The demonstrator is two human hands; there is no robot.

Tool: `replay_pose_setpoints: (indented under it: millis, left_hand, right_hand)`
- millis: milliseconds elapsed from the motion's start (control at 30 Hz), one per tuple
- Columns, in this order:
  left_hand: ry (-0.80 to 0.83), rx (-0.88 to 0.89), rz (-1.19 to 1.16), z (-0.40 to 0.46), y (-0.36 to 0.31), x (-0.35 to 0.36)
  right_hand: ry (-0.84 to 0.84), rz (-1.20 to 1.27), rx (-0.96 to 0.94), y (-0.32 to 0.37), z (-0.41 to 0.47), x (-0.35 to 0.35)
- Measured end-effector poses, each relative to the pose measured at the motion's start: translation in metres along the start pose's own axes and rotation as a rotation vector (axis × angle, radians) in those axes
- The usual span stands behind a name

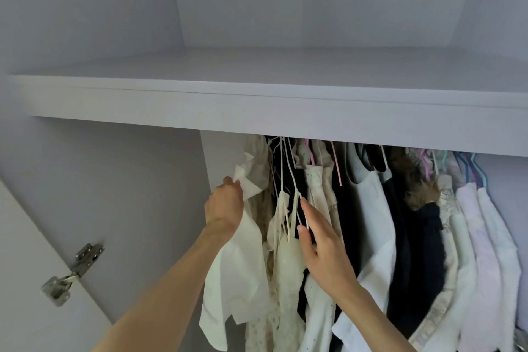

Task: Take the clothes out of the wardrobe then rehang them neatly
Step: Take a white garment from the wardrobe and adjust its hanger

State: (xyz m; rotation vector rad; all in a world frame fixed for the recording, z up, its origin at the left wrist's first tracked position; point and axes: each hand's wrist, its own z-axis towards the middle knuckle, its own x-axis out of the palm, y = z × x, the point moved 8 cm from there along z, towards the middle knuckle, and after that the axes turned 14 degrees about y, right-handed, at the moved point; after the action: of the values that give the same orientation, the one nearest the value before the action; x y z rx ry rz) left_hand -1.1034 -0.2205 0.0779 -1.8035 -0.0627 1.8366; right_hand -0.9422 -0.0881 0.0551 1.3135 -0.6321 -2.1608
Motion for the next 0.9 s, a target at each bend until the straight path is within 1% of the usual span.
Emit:
replay_pose_setpoints:
  millis: [167,333,400,433,467,533,567,600,667,733,767,833,900]
  left_hand:
    - [-0.108,0.007,-0.114,-0.008,0.019,-0.022]
    - [-0.216,0.012,-0.127,-0.050,0.043,-0.037]
    - [-0.233,-0.006,-0.133,-0.070,0.056,-0.034]
    - [-0.242,-0.012,-0.140,-0.078,0.062,-0.033]
    - [-0.247,-0.017,-0.145,-0.085,0.068,-0.031]
    - [-0.241,-0.025,-0.156,-0.099,0.079,-0.028]
    - [-0.235,-0.031,-0.162,-0.108,0.084,-0.026]
    - [-0.232,-0.040,-0.167,-0.118,0.089,-0.026]
    - [-0.227,-0.060,-0.164,-0.140,0.101,-0.024]
    - [-0.202,-0.104,-0.145,-0.160,0.115,-0.021]
    - [-0.187,-0.130,-0.145,-0.169,0.124,-0.020]
    - [-0.140,-0.185,-0.125,-0.183,0.139,-0.016]
    - [-0.082,-0.241,-0.092,-0.197,0.151,-0.012]
  right_hand:
    - [0.003,0.024,0.004,0.001,0.001,-0.002]
    - [0.068,0.111,0.041,0.003,0.005,-0.004]
    - [0.070,0.006,0.058,0.009,0.009,-0.007]
    - [0.035,-0.085,0.038,0.018,0.013,-0.009]
    - [-0.010,-0.165,-0.009,0.031,0.016,-0.010]
    - [-0.059,-0.205,-0.122,0.062,0.024,-0.006]
    - [-0.037,-0.157,-0.151,0.077,0.028,0.001]
    - [0.023,-0.049,-0.141,0.089,0.034,0.012]
    - [0.211,0.257,-0.032,0.107,0.044,0.046]
    - [0.379,0.519,0.126,0.117,0.058,0.092]
    - [0.415,0.618,0.217,0.120,0.064,0.113]
    - [0.421,0.810,0.369,0.129,0.071,0.145]
    - [0.462,1.006,0.469,0.142,0.070,0.174]
